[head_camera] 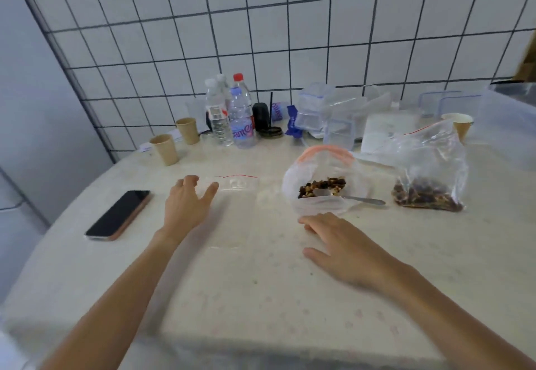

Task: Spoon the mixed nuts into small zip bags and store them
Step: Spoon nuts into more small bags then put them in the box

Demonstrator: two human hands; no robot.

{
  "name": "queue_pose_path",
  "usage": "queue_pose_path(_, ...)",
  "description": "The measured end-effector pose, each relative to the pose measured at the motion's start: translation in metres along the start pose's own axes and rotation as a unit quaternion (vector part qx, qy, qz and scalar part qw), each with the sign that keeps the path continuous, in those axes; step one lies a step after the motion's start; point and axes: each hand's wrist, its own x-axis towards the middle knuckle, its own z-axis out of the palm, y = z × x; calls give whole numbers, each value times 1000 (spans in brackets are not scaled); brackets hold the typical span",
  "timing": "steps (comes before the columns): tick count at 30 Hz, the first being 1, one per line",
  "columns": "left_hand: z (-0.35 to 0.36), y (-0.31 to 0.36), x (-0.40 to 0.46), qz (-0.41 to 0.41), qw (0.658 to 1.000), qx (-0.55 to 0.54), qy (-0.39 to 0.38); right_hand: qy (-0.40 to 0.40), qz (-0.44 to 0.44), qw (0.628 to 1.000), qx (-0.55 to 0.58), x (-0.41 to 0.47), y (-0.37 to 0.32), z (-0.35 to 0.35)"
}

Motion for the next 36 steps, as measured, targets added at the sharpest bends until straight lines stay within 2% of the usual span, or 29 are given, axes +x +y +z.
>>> queue_pose_path(1,1,-6,3,-32,998,51,-21,13,2,1000,-4,0,-1,2)
queue_pose_path(3,5,-13,4,-43,991,122,-25,44,-3,999,-1,-1,-2,5)
queue_pose_path(7,11,-11,6,-8,992,126,9,78,-34,996,16,-6,-1,14)
queue_pose_path(13,9,-9,2,24,996,-79,29,78,-26,996,21,-5,1,15)
queue_pose_path(16,-2,3,-8,45,975,-200,82,67,-14,997,37,-5,2,15)
queue_pose_path(18,-13,17,-16,82,961,-245,101,55,32,992,113,-3,3,11)
queue_pose_path(21,-32,42,-27,133,941,-287,123,45,112,951,286,3,1,-10)
queue_pose_path(25,-54,86,-44,187,905,-357,139,68,116,907,399,14,-8,-56)
queue_pose_path(28,-59,119,-61,236,889,-370,134,131,122,873,453,14,-21,-92)
queue_pose_path(30,-56,137,-72,262,885,-366,123,167,139,829,516,12,-25,-110)
queue_pose_path(32,-50,151,-84,312,878,-339,126,169,162,796,558,8,-27,-124)
queue_pose_path(36,-36,173,-102,397,861,-290,130,182,206,800,534,-6,-29,-131)
